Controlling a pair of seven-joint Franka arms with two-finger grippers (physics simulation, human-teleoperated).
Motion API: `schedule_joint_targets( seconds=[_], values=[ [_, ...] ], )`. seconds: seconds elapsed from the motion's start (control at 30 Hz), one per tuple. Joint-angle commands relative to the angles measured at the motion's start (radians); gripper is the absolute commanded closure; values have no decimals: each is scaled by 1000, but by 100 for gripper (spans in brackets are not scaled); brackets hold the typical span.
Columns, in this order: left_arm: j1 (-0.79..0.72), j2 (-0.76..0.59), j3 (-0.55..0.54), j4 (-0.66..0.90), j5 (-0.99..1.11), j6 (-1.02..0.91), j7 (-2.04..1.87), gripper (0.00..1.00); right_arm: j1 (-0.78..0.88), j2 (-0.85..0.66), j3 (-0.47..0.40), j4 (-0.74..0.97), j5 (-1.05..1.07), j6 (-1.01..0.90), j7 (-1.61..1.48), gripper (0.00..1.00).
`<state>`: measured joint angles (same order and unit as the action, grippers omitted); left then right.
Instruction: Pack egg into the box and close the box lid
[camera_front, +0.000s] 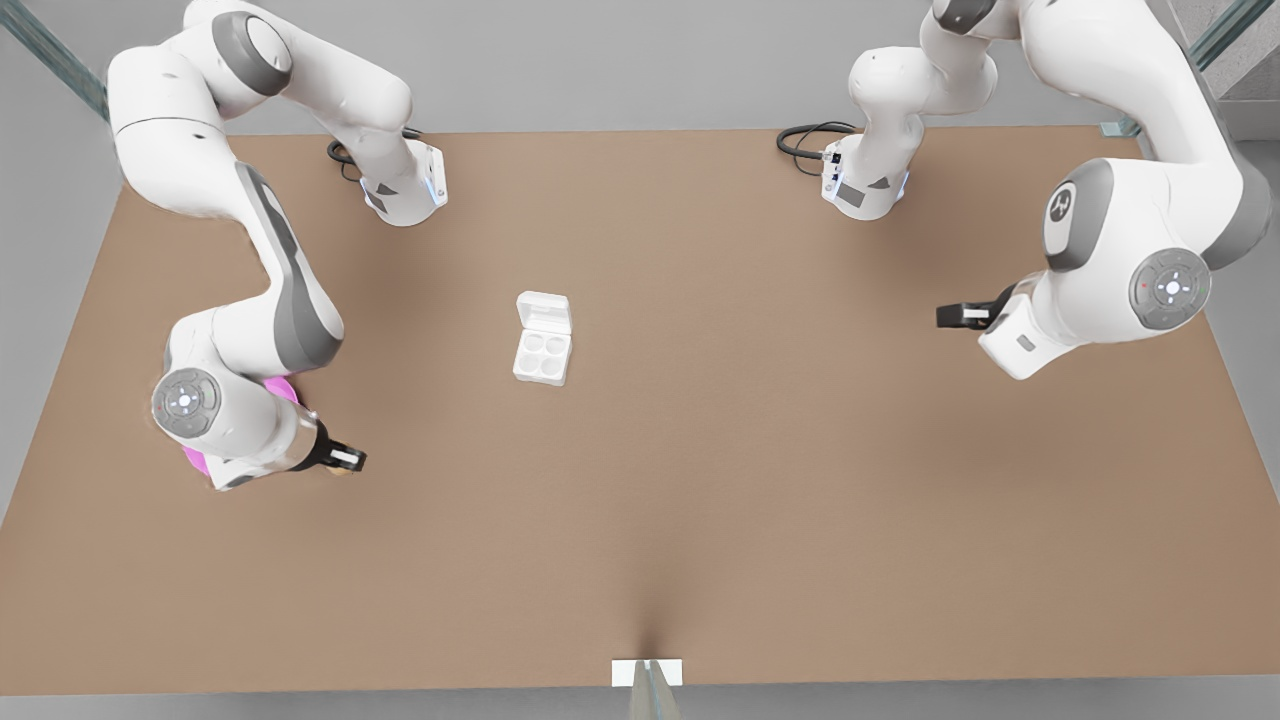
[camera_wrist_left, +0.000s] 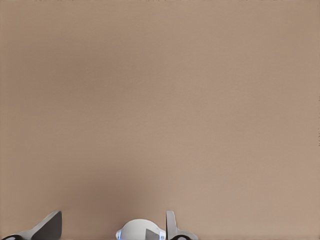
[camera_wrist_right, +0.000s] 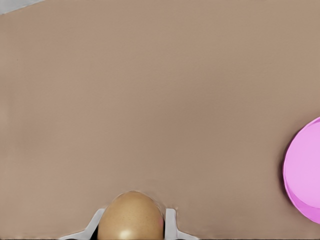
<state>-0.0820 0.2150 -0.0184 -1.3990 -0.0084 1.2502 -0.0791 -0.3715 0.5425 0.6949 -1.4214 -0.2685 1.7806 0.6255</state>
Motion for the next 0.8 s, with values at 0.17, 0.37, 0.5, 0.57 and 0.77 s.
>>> schedule_joint_targets(
  seconds=[0.17, 0.37, 0.5, 0.57, 0.77],
  values=[
    [-1, 38, 0, -2, 10, 14, 15, 0, 180, -4, 81, 52, 58, -67, 246, 51],
    [-1, 41, 0, -2, -1, 12, 12, 0, 223, -32, 233, 26, 55, -216, 375, 51],
    [-1, 47, 0, -2, -1, 12, 7, 0, 223, -16, 232, -13, 40, -170, 370, 51],
    [-1, 52, 0, -2, 1, 12, 5, 0, 223, -13, 219, -66, 37, -98, 373, 51],
    [-1, 55, 1, -2, 1, 9, 4, 0, 250, -16, 221, -182, 20, -58, 398, 51]
  ],
)
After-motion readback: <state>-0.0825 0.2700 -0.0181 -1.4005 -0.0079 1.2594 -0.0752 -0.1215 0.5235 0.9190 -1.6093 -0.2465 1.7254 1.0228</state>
